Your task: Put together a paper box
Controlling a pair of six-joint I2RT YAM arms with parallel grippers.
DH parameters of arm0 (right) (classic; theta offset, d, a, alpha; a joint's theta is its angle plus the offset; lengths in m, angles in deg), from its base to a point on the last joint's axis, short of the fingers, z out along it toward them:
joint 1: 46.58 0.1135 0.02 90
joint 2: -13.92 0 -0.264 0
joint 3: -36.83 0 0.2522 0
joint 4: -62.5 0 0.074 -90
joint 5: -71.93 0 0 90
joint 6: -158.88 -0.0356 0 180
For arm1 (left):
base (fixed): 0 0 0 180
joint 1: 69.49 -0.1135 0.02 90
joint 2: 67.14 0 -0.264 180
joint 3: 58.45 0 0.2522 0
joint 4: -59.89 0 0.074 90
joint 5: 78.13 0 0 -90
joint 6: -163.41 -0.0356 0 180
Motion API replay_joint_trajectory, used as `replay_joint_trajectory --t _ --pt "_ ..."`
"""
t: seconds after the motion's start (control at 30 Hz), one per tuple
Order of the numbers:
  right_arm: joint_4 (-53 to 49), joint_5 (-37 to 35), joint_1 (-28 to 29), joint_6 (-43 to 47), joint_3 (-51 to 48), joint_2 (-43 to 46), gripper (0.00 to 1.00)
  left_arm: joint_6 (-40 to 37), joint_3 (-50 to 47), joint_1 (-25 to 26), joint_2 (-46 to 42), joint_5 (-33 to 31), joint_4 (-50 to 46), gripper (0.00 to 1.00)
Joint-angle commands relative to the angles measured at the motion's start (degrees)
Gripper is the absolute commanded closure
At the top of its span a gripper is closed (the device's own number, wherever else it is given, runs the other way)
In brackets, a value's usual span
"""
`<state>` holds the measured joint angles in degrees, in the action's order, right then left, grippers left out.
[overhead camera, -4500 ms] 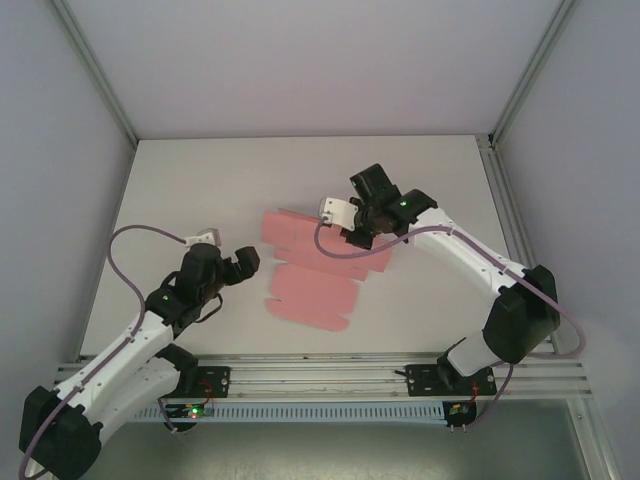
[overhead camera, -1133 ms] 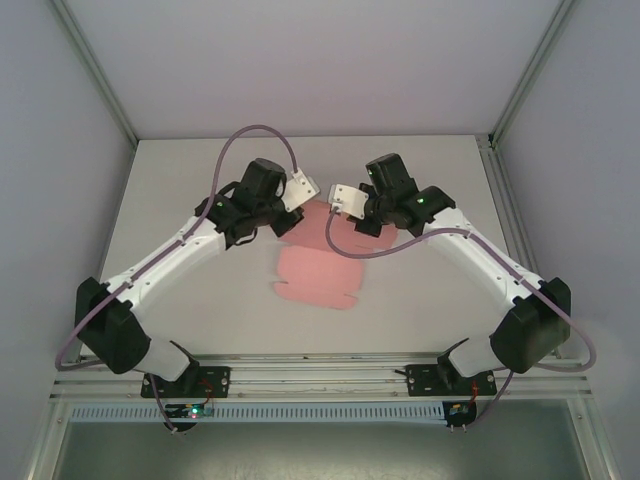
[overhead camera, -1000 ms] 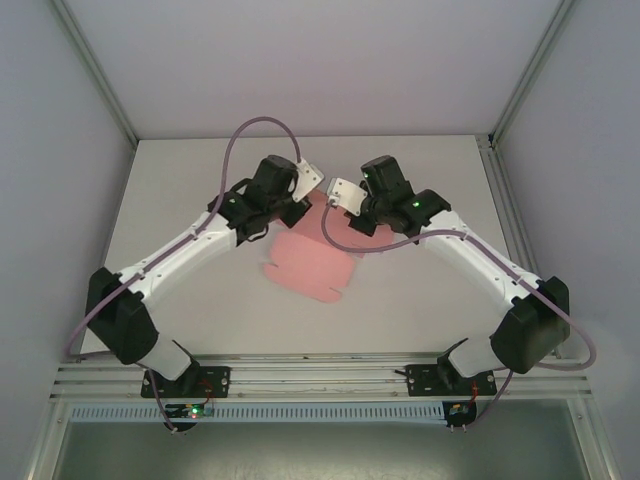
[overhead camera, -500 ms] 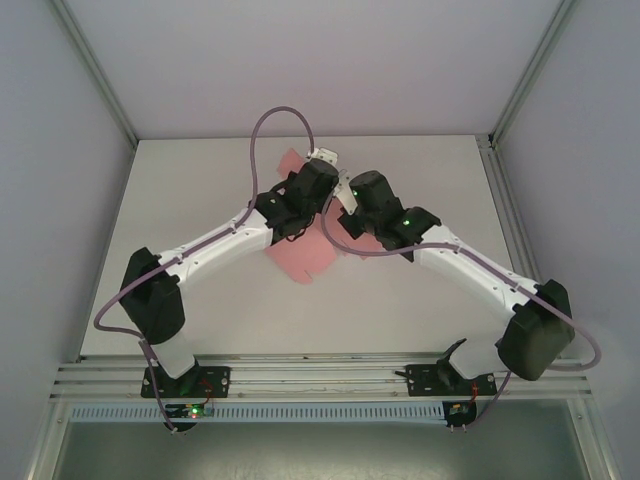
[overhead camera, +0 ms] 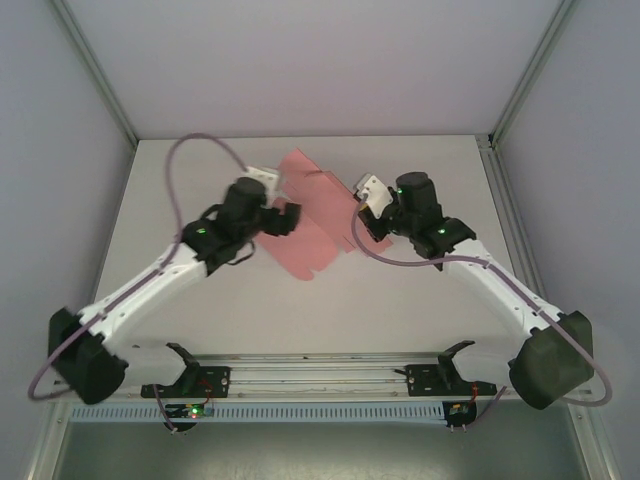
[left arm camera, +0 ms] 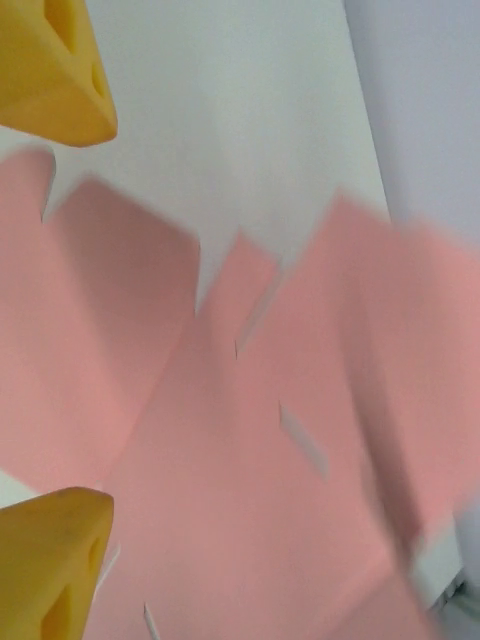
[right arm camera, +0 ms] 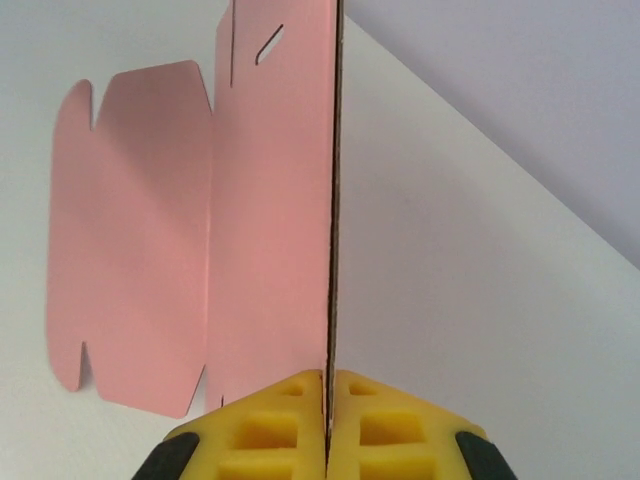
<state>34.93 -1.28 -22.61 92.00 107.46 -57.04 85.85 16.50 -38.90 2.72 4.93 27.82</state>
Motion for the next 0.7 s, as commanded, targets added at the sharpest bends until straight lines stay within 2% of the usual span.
replay_joint_trajectory --t 0.0,0.13,0.23,0.4,0.57,0.67 --pt "-4.37 19.05 -4.26 6.66 1.68 0.79 1.0 0.15 -7.43 -11.09 -6.48 17.86 4.18 0.05" --pt "-8.38 29.66 -7.85 8.36 4.06 -1.55 1.0 -5.69 -14.8 -20.56 -9.04 33.58 13.53 0.0" --pt "-9.44 35.91 -9.11 8.73 5.72 -3.83 1.0 -7.18 -12.64 -24.17 -4.4 43.32 15.56 0.0" --pt "-11.42 38.35 -9.19 10.08 7.77 -6.16 1.0 -10.29 -4.85 -25.49 5.57 56.64 12.51 0.13" --pt "-11.33 37.5 -9.42 8.83 9.21 -7.41 1.0 -14.28 -2.94 -25.5 8.75 62.57 12.13 0.25" --pt "-11.22 36.73 -9.72 6.96 10.61 -8.35 1.0 -17.66 -3.32 -25.49 9.23 66.46 10.47 0.27"
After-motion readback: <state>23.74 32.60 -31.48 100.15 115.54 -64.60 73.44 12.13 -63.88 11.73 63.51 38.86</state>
